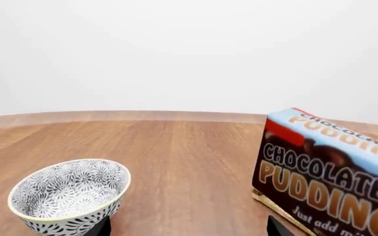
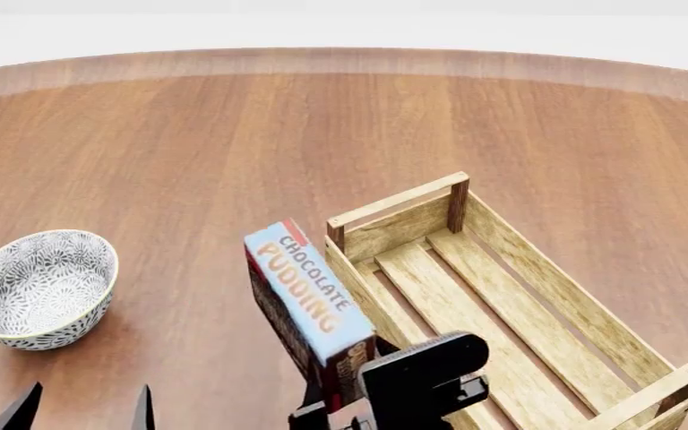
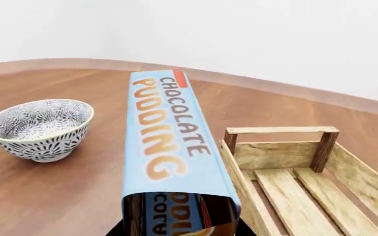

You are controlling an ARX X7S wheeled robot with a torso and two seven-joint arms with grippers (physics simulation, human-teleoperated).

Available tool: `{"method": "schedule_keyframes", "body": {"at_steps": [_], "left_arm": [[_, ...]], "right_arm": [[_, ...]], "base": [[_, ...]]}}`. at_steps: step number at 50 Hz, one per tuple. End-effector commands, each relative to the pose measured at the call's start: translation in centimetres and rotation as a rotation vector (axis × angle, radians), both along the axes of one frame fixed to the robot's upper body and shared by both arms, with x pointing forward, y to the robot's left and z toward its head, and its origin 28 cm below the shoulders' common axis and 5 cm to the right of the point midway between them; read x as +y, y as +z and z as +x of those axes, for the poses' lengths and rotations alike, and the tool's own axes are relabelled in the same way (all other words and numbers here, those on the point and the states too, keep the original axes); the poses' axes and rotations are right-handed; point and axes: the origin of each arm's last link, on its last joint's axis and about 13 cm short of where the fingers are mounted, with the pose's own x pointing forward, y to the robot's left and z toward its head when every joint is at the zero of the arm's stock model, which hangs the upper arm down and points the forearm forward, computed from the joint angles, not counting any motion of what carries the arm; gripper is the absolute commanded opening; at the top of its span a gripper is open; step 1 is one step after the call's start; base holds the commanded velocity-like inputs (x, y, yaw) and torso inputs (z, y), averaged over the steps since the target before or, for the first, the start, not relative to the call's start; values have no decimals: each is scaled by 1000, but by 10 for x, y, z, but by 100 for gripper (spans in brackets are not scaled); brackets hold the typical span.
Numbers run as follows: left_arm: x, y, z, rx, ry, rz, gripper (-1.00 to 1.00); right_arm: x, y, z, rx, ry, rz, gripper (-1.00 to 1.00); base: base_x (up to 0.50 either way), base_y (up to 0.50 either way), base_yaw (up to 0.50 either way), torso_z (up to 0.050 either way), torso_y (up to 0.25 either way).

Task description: Pick up the chocolate pudding and put it in the tray.

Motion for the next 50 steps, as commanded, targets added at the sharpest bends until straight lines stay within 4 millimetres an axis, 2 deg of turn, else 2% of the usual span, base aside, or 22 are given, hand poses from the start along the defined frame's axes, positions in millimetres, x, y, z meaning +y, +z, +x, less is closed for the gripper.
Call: {"method": "schedule_keyframes", "body": {"at_steps": [1,21,50], "left_arm": [[0,1,-1,-4,1,-1,100],[1,2,0,-3,4,-4,100],[0,1,0,-4,1,-2,100]], "right_arm": [[-16,9,18,-22,-95,5,-100],[-44,5,36,2,-262,82,-100],[-73,-16,49,26,-452,80,-100]], "base": [[0,0,0,0,0],[0,0,0,0,0],[0,0,0,0,0]]}}
